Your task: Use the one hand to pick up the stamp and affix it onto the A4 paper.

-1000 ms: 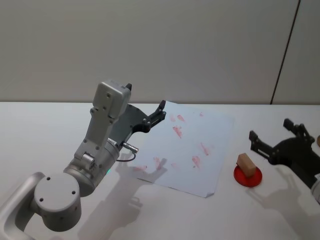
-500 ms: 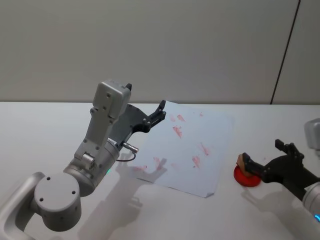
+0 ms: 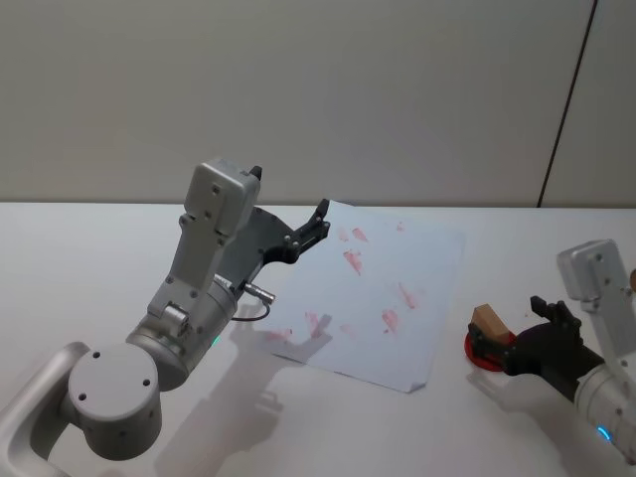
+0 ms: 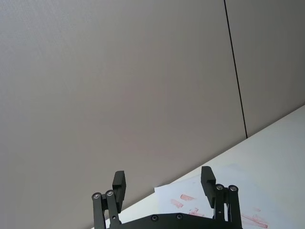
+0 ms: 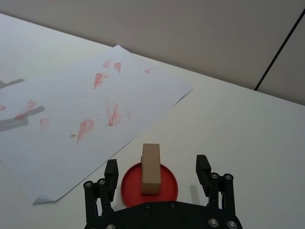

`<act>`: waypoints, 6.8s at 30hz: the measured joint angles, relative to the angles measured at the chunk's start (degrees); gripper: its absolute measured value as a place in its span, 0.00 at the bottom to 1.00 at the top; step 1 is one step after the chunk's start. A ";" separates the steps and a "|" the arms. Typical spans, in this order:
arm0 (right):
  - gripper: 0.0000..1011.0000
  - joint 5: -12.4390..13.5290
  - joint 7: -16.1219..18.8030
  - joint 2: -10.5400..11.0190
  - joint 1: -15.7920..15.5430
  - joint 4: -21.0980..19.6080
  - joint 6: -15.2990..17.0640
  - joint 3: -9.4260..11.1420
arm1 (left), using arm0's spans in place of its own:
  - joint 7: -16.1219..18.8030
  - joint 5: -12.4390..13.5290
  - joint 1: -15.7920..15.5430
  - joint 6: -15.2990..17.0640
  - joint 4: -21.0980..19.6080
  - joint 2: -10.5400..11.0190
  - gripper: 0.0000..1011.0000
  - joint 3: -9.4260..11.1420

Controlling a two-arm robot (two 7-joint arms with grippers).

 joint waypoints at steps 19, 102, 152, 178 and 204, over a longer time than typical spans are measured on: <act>0.99 -2.79 0.12 -2.46 2.55 4.00 2.89 -1.03 | 0.00 0.00 0.00 0.00 0.00 0.00 0.99 0.00; 0.22 -2.34 1.63 -2.40 1.22 3.62 5.94 -0.24 | -0.01 0.00 0.00 0.00 0.00 -0.01 0.99 0.00; 0.22 0.10 5.42 -7.26 8.01 -1.03 4.17 -0.43 | 0.00 0.00 0.00 0.00 0.00 0.00 0.99 0.00; 0.22 -9.70 11.92 -12.92 13.82 13.72 2.22 -5.95 | -0.01 0.00 0.00 0.00 0.00 0.00 0.99 0.00; 0.22 -12.95 11.50 -14.22 14.44 18.32 3.94 -7.68 | 0.00 0.00 0.00 0.01 0.00 0.00 0.99 0.00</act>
